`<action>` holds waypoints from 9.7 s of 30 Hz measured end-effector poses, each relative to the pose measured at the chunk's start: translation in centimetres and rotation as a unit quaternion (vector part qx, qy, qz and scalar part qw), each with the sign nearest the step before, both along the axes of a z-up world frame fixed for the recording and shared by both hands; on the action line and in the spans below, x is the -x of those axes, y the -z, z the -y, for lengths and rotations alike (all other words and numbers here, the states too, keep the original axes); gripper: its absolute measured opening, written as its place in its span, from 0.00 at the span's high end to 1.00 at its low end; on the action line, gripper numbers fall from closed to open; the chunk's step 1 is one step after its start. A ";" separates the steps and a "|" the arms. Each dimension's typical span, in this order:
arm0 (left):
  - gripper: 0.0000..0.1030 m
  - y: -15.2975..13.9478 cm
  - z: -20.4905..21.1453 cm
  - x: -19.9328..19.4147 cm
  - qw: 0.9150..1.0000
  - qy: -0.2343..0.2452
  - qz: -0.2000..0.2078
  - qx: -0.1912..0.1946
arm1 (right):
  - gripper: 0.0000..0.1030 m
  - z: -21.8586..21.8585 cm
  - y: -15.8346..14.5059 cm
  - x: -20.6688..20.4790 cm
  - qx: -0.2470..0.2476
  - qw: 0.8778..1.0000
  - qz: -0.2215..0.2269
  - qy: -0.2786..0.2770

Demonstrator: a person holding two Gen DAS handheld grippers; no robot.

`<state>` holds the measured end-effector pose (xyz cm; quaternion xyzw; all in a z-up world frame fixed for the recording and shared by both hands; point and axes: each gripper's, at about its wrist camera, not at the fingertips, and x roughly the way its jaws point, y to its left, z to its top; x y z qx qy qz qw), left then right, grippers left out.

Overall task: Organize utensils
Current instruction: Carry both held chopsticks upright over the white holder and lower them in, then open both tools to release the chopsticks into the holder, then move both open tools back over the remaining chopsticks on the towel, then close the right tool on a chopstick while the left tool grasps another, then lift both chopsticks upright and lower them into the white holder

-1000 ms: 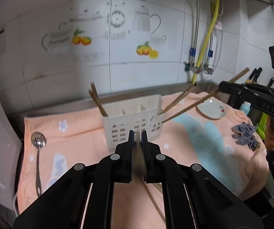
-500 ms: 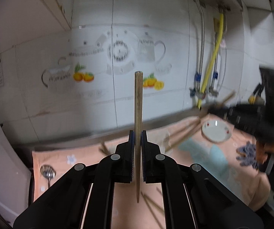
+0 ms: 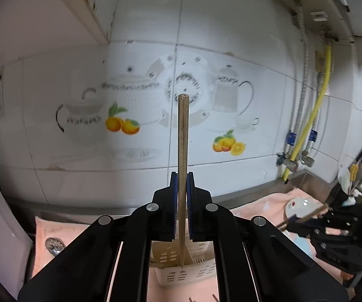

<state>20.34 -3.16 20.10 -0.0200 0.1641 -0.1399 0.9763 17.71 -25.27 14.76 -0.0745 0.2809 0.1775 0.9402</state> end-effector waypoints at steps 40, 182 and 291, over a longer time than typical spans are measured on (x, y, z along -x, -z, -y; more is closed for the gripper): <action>0.05 8.9 -0.6 8.7 0.996 0.032 -0.051 -0.071 | 0.83 -1.3 8.7 9.3 -0.015 0.999 -0.039 -0.011; 0.78 27.0 2.8 14.2 0.952 0.040 -0.303 -0.016 | 0.93 -1.4 22.3 16.0 -0.036 0.991 -0.130 0.016; 0.95 -2.2 -0.5 2.9 0.997 0.066 0.017 -0.020 | 0.94 0.5 -3.7 1.8 -0.010 1.000 0.006 -0.016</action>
